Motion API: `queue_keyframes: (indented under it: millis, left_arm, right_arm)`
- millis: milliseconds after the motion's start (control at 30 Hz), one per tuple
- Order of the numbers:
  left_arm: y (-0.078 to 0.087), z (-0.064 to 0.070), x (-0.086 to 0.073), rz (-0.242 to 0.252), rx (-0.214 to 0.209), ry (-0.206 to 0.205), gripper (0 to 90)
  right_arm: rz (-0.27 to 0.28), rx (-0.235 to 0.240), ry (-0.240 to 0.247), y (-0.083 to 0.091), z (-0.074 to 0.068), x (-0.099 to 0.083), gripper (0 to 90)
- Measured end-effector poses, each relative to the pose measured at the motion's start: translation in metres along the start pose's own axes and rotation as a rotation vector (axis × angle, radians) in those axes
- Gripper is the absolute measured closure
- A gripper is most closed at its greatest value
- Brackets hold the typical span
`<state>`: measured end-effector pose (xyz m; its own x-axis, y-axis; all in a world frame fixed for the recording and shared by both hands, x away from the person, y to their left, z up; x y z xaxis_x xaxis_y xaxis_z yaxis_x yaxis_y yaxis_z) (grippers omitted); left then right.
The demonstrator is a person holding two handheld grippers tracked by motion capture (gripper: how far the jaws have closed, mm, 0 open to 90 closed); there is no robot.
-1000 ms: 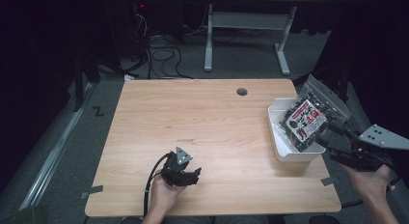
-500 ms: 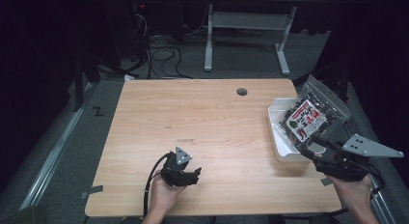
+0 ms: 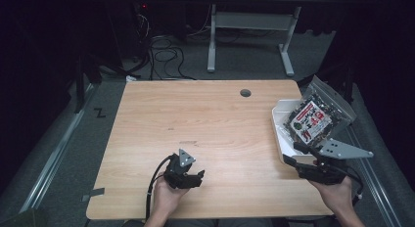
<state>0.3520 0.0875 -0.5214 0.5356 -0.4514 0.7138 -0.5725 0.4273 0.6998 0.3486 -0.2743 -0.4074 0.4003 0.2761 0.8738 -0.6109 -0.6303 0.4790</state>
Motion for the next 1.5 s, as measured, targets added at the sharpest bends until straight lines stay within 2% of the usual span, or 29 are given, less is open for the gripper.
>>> queue_keyframes:
  millis: [267, 633, 1000, 1200, 1500]
  left_arm:
    - [-0.001, 0.0, 0.0, -0.001, -0.004, 0.001, 30.6]
    - [0.0, 0.0, 0.0, 0.004, -0.005, 0.003, 30.6]
    - [-0.001, 0.001, 0.0, 0.0, -0.005, 0.0, 30.6]
    - [-0.002, 0.001, 0.0, -0.005, -0.009, -0.005, 30.6]
    - [-0.004, 0.002, 0.0, -0.012, -0.01, -0.007, 30.6]
  right_arm:
    - [-0.053, 0.034, 0.024, -0.029, -0.011, -0.005, 40.2]
    - [-0.124, 0.053, 0.001, -0.067, -0.016, -0.016, 40.9]
    - [-0.158, 0.038, -0.028, -0.094, -0.007, -0.028, 41.4]
    - [-0.195, 0.019, -0.03, -0.106, -0.003, -0.035, 42.0]
    - [-0.214, -0.008, -0.086, -0.119, 0.008, -0.052, 42.2]
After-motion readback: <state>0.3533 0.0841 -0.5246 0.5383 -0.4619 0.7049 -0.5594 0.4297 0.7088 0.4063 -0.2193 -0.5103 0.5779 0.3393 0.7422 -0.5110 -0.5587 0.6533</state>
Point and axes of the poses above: each handheld gripper's, and its own axes: y roughly backward along the jaws, x roughly out of its top, z roughly to its right, the point moved 3 cm from there along -y, roughly forward along the jaws, and after that the axes turned 6 degrees about -y, right-handed, at the moved point
